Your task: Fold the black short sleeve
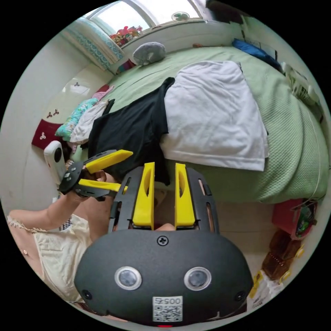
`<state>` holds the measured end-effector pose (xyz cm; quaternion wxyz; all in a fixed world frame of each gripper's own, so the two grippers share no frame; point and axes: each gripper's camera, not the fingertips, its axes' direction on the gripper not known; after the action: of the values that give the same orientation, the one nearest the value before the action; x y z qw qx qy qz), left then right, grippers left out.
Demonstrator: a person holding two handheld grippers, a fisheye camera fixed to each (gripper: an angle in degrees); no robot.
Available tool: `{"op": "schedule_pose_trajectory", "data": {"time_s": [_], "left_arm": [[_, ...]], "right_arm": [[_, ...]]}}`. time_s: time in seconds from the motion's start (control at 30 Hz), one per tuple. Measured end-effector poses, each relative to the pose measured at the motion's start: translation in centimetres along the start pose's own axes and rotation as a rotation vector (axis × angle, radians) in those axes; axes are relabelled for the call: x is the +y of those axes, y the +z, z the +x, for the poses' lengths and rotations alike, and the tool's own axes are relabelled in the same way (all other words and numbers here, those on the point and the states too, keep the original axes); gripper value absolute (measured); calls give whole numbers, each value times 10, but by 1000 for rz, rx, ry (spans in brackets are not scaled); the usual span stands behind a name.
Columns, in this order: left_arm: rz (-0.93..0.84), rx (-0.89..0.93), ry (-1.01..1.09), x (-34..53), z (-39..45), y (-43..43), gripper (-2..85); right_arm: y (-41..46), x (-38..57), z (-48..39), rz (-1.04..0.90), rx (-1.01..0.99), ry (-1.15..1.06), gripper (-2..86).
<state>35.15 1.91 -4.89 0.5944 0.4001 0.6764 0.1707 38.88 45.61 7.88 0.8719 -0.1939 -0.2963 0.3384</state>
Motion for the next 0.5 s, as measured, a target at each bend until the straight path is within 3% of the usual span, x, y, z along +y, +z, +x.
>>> {"op": "schedule_pose_trajectory", "data": {"time_s": [0.17,0.5], "left_arm": [[-34,-38,-42,-1,1,9,214],[-24,-60,-53,4,3,-2,204]], "right_arm": [[12,-5,16,15,-114,54,89],[56,-35,-4,-65,-78,-23,79]]}}
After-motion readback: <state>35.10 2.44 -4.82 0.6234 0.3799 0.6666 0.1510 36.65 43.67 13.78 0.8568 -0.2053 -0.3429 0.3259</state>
